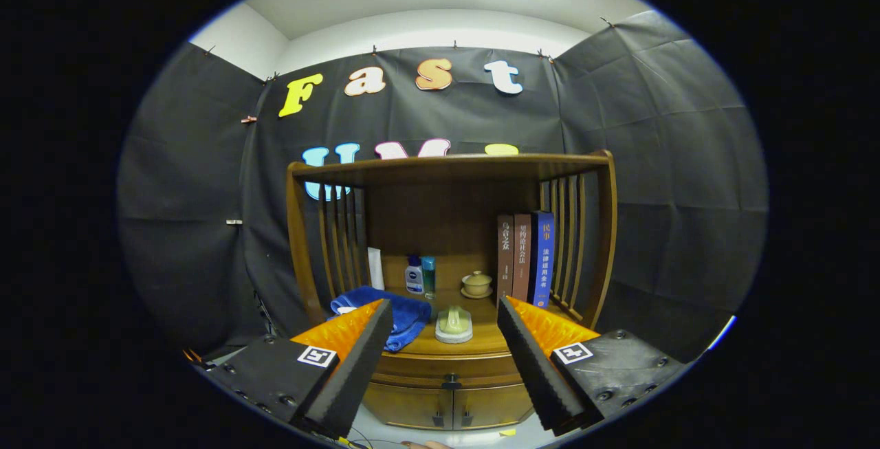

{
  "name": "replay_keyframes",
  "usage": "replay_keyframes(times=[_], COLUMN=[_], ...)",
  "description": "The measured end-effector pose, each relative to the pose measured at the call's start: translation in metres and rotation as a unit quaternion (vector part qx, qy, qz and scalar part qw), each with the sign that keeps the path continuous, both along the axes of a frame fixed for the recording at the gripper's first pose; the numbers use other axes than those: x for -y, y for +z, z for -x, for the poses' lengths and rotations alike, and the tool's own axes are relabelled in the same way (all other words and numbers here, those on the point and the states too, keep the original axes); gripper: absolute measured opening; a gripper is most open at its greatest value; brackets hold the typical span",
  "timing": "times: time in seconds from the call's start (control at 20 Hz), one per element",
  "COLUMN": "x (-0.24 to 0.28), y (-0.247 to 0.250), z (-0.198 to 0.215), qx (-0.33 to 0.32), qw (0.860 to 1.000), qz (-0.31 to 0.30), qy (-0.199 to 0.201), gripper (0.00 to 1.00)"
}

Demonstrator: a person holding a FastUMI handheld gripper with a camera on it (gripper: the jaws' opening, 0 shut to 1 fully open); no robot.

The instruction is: Pull open the drawer, take out the items inside it, and place them on the countertop above the cabinet.

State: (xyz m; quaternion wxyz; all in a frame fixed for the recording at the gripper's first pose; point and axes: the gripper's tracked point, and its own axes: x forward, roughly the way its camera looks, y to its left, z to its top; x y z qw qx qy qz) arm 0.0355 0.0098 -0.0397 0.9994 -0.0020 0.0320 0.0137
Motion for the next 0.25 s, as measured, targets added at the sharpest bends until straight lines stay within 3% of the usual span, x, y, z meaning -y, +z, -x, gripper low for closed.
replay_keyframes(times=[0.25], x=[-0.005], y=[0.021], z=[0.014], qx=[0.001], qw=[1.0], qz=[-0.007], qy=[0.003], gripper=[0.99])
